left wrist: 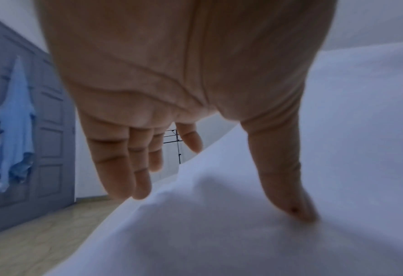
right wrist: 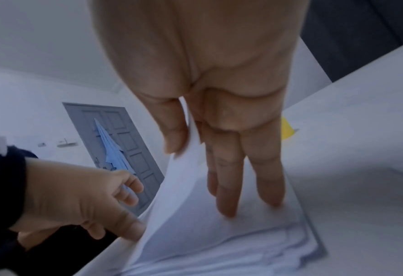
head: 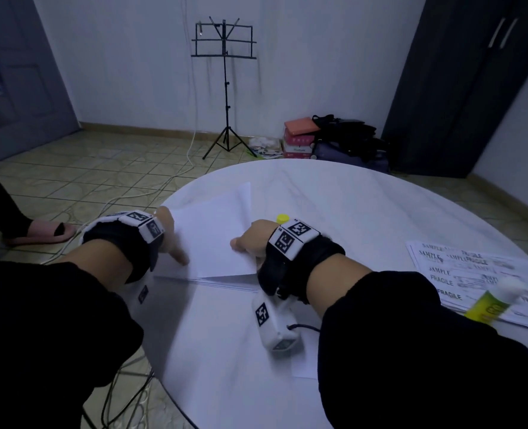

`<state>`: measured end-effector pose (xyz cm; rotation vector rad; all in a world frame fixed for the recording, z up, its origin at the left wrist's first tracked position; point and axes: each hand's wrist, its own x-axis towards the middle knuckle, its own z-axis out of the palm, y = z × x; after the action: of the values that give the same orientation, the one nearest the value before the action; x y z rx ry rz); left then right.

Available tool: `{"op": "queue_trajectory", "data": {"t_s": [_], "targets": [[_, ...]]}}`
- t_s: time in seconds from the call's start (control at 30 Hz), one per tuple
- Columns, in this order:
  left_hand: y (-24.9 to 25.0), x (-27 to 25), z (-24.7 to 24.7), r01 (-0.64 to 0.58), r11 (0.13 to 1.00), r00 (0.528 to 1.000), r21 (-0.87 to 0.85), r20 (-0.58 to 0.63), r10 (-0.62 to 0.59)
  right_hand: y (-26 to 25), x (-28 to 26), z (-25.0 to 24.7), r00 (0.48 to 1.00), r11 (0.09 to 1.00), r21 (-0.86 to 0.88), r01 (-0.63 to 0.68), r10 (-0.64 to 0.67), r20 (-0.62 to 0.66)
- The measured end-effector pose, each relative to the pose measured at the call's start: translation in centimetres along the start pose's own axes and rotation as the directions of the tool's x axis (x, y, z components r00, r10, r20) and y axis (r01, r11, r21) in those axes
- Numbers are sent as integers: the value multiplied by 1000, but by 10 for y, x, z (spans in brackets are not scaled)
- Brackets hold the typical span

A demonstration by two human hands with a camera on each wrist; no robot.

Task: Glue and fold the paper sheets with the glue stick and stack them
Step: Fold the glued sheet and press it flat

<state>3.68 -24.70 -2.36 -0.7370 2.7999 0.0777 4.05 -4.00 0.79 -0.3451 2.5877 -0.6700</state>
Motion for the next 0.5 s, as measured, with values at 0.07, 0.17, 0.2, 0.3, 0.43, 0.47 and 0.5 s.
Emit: {"op": "queue_trajectory", "data": {"t_s": [0.07, 0.17, 0.2, 0.3, 0.43, 0.47, 0.5], "targets": [[1, -12, -7, 9, 993, 1000, -122, -11, -11, 2, -7, -2, 1000, 996, 90, 0, 3, -30], [8, -33, -16, -20, 910, 999, -414, -31, 8, 11, -16, -4, 998, 964, 265, 11, 8, -70], [10, -37, -18, -43, 865, 999, -501, -41, 26, 16, -19, -6, 998, 927, 375, 11, 12, -59], [15, -45, -23, -120, 723, 989, -680, -22, 144, 38, -39, -19, 996, 726, 683, -82, 75, 39], [36, -74, -25, -165, 513, 940, -843, 23, 340, 89, -76, -35, 993, 642, 760, -101, 112, 38], [46, -84, -23, -178, 502, 920, -846, 37, 389, 104, -85, -36, 993, 639, 764, -91, 117, 21], [55, -91, -20, -187, 514, 903, -837, 60, 426, 119, -93, -37, 991, 630, 771, -90, 131, 8]]}}
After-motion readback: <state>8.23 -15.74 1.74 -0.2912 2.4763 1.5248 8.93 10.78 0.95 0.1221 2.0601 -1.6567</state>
